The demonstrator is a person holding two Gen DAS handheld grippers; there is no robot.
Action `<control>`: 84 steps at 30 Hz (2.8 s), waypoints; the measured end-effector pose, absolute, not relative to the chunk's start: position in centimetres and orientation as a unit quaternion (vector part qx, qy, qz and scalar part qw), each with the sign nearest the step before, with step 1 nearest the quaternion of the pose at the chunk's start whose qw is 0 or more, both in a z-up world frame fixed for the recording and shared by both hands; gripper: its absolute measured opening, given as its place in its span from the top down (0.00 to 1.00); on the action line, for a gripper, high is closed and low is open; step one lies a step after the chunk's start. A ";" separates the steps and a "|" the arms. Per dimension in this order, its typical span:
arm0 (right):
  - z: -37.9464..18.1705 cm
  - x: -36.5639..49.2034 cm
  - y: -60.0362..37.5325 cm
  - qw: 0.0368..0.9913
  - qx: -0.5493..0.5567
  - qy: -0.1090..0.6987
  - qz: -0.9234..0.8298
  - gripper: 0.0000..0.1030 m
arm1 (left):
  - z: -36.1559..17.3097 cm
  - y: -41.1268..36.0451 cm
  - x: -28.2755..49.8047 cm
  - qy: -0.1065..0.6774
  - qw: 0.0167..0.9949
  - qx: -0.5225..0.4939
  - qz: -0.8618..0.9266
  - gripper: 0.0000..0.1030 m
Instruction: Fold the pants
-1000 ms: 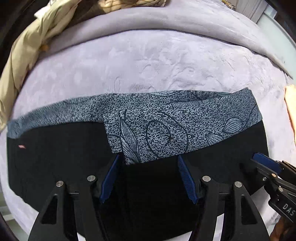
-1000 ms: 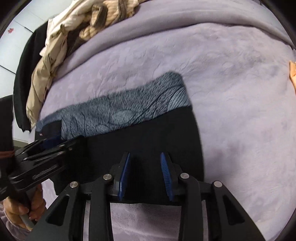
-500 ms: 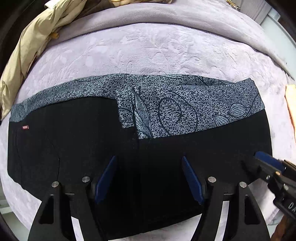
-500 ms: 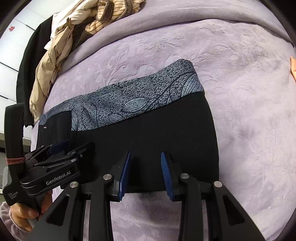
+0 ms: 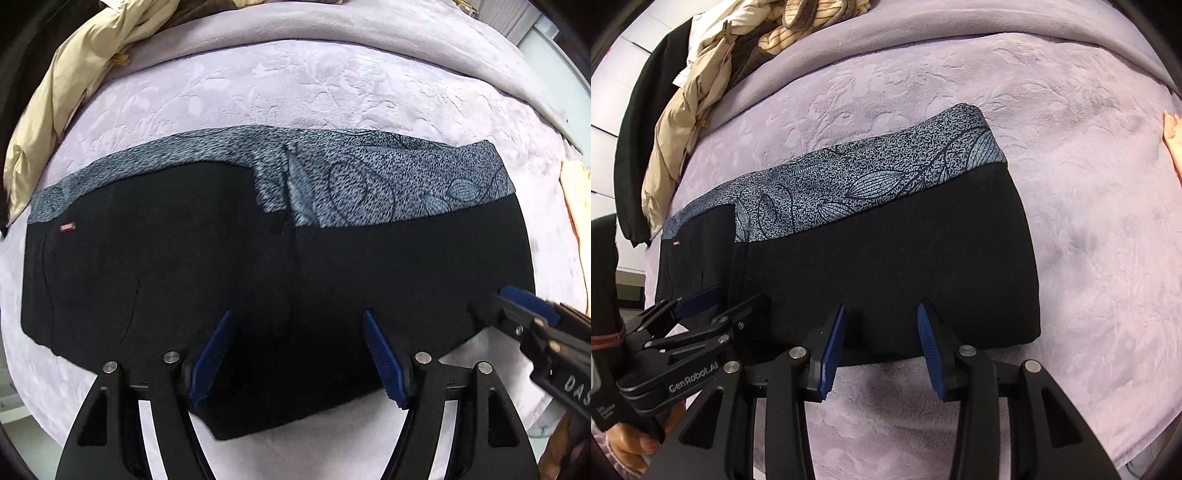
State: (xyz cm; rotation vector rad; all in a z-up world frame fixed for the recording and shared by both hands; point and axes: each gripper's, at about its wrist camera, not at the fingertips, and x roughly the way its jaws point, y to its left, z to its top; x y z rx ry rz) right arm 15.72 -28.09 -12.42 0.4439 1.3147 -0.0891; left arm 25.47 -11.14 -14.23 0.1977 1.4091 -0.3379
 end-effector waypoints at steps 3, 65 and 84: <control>-12.2 15.7 -27.7 0.767 0.205 0.606 -0.046 0.54 | -13.6 -9.6 24.5 0.643 0.745 0.088 -0.154 0.29; -7.2 7.1 -17.4 0.762 0.166 0.626 0.007 0.00 | -6.4 8.2 18.0 0.625 0.778 0.015 -0.061 0.01; -4.4 20.1 -8.6 0.765 0.066 0.640 0.021 0.00 | -10.8 14.2 27.6 0.651 0.752 -0.058 -0.086 0.01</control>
